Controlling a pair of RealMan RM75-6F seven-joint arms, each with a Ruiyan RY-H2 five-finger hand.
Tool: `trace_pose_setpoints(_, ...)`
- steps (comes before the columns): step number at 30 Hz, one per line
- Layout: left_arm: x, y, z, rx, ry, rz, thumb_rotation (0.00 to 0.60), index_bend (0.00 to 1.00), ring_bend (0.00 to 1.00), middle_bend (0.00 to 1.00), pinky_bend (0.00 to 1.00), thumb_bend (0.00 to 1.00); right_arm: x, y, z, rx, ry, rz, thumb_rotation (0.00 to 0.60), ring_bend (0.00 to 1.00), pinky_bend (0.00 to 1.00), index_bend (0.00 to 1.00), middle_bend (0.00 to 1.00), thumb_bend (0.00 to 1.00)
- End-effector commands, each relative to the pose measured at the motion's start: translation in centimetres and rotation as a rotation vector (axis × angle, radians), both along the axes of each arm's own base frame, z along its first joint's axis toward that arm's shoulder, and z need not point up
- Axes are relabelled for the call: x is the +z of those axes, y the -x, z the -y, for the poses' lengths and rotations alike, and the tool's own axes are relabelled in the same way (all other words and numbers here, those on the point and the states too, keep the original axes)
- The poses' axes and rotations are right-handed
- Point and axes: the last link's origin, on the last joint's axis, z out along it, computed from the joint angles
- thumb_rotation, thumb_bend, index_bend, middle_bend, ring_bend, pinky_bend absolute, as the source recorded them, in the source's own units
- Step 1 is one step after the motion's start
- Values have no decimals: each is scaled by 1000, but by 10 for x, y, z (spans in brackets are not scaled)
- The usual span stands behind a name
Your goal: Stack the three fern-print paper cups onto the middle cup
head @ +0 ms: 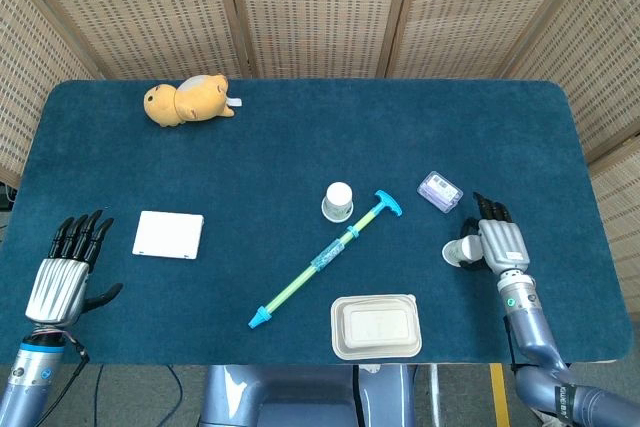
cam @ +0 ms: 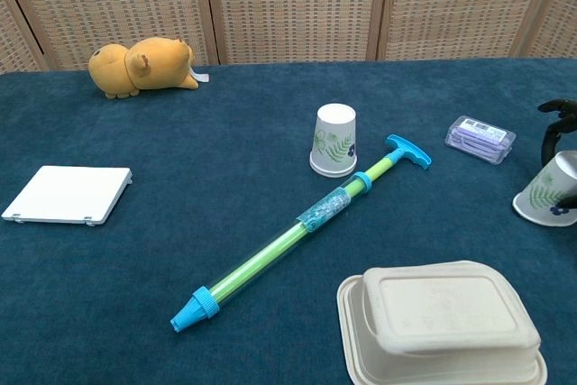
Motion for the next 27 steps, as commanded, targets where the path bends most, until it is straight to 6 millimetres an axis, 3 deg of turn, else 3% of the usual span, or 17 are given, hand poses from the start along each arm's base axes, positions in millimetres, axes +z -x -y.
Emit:
trace_pose_setpoints(1, 1, 0, 0, 0, -2, 0, 600, 0, 0, 0, 21, 198, 4, -6, 1, 20, 11, -3, 600, 0, 0, 545, 46, 218)
trace_pose_setpoints(10, 2, 3, -1, 8, -2, -6, 600, 0, 0, 0, 21, 198, 30, -51, 18, 129, 61, -6, 600, 0, 0, 530, 46, 217)
trace_pose_setpoints(15, 4, 4, -4, 14, -7, 0, 600, 0, 0, 0, 21, 198, 43, -87, 31, 196, 83, -13, 600, 0, 0, 531, 46, 217)
trace_pose_setpoints(27, 5, 7, -7, 29, 14, 20, 600, 0, 0, 0, 21, 198, 32, -144, 52, 279, 60, -16, 600, 0, 0, 531, 46, 218)
